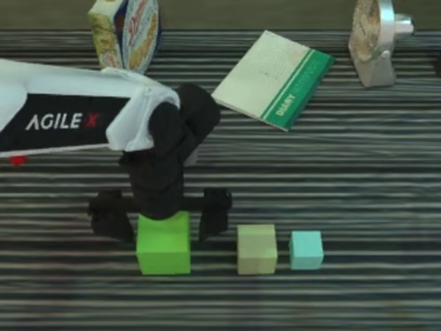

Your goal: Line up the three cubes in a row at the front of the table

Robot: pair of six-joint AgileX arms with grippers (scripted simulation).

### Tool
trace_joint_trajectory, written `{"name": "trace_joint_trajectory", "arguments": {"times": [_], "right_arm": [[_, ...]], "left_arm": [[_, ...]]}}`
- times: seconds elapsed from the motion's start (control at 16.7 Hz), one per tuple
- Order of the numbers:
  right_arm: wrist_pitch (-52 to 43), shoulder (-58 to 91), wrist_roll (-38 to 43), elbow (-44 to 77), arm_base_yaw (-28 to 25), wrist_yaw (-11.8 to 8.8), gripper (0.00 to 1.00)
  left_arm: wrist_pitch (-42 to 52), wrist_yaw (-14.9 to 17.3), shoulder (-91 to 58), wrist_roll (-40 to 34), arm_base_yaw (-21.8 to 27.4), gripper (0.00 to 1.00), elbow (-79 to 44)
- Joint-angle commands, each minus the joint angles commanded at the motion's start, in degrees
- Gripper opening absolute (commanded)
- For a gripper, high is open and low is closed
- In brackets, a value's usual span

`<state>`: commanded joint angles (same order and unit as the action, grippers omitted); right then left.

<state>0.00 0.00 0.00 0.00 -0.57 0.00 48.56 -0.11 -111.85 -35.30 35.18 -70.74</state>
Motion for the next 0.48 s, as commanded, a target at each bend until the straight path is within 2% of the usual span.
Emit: {"name": "trace_joint_trajectory", "arguments": {"times": [0.3, 0.48], "right_arm": [[0.0, 0.0, 0.0, 0.0, 0.0, 0.0, 1.0], [0.0, 0.0, 0.0, 0.0, 0.0, 0.0, 1.0]], "left_arm": [[10.9, 0.0, 3.6, -0.3, -0.7, 1.0, -6.4], [14.0, 0.0, 5.2, -0.2, -1.0, 1.0, -8.6]]}}
